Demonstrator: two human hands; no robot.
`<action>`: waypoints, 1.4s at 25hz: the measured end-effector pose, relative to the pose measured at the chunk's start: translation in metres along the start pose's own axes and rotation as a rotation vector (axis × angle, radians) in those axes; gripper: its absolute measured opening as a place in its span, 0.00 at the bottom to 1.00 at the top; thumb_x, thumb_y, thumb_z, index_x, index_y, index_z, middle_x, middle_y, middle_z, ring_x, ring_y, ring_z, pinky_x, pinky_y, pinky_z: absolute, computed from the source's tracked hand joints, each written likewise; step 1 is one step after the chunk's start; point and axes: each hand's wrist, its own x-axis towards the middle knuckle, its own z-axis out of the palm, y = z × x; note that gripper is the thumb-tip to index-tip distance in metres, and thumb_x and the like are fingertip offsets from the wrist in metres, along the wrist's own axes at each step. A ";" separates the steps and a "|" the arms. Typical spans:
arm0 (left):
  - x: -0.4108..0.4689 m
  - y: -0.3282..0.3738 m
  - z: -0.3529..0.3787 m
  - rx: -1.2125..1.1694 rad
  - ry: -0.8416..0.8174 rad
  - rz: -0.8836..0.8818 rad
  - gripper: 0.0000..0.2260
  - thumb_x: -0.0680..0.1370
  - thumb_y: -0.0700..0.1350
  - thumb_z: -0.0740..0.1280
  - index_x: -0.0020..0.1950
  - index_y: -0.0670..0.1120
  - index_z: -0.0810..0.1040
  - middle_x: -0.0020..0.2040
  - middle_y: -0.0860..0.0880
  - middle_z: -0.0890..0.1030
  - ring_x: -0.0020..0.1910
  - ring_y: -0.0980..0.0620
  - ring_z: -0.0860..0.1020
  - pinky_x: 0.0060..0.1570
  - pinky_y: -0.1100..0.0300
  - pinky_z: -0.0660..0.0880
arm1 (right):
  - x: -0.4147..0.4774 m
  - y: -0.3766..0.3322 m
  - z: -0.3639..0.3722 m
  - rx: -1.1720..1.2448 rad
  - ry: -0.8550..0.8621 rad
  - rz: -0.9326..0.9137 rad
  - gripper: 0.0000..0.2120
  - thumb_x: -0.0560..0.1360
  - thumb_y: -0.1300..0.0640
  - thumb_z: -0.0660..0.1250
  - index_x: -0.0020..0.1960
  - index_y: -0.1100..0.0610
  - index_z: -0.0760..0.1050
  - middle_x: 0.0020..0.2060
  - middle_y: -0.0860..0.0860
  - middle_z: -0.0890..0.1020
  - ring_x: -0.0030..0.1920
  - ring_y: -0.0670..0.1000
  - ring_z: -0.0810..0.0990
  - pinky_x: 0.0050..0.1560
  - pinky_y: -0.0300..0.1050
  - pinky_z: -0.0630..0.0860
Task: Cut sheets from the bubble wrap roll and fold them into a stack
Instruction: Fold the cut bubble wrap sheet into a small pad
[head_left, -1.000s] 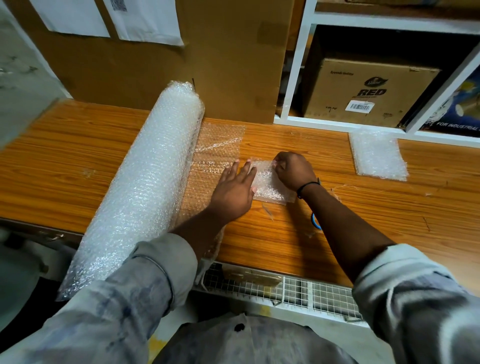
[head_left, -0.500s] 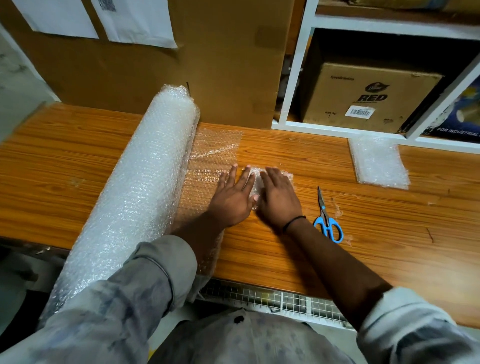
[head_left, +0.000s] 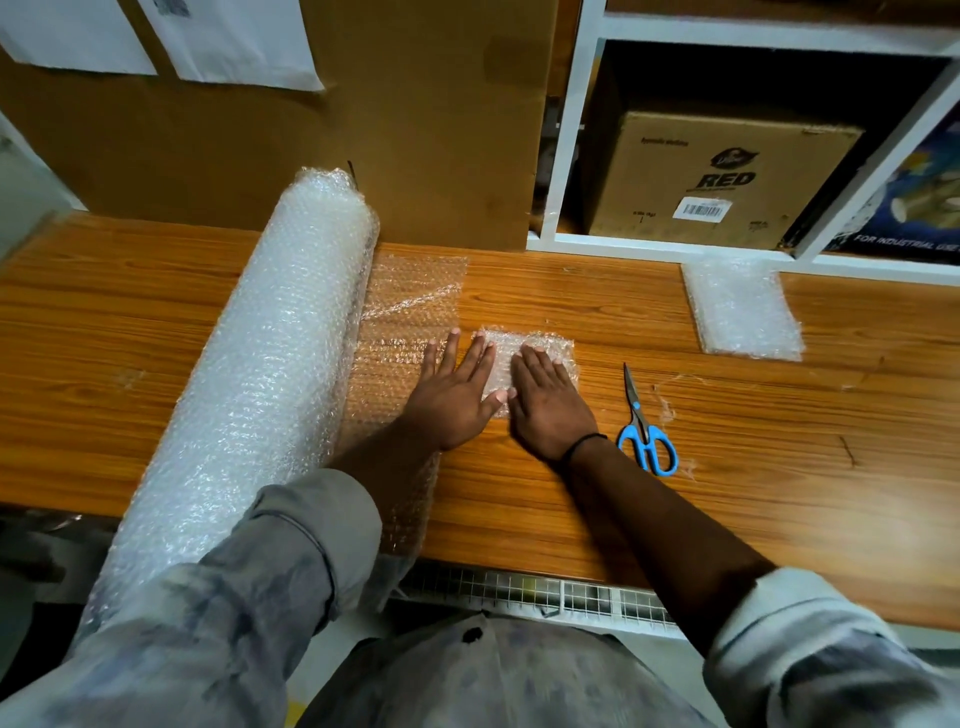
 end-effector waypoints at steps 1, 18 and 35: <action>-0.003 -0.001 0.001 -0.016 0.052 -0.007 0.36 0.83 0.67 0.40 0.85 0.48 0.42 0.84 0.47 0.40 0.82 0.41 0.34 0.78 0.39 0.34 | -0.001 0.000 -0.005 0.042 0.035 -0.003 0.28 0.87 0.50 0.50 0.84 0.60 0.51 0.83 0.58 0.52 0.83 0.56 0.47 0.82 0.51 0.44; -0.024 -0.008 0.015 -0.054 0.183 0.032 0.28 0.82 0.57 0.50 0.83 0.53 0.57 0.85 0.44 0.48 0.83 0.37 0.42 0.79 0.34 0.44 | 0.049 0.012 -0.043 0.141 0.076 0.155 0.13 0.80 0.55 0.66 0.61 0.61 0.79 0.58 0.60 0.78 0.56 0.62 0.78 0.54 0.51 0.76; 0.019 0.030 -0.007 -0.249 0.133 0.016 0.32 0.83 0.61 0.57 0.84 0.51 0.55 0.85 0.43 0.50 0.82 0.36 0.47 0.80 0.39 0.49 | -0.005 0.035 -0.060 0.558 0.651 0.479 0.15 0.78 0.63 0.68 0.61 0.50 0.84 0.50 0.53 0.86 0.51 0.51 0.83 0.54 0.47 0.79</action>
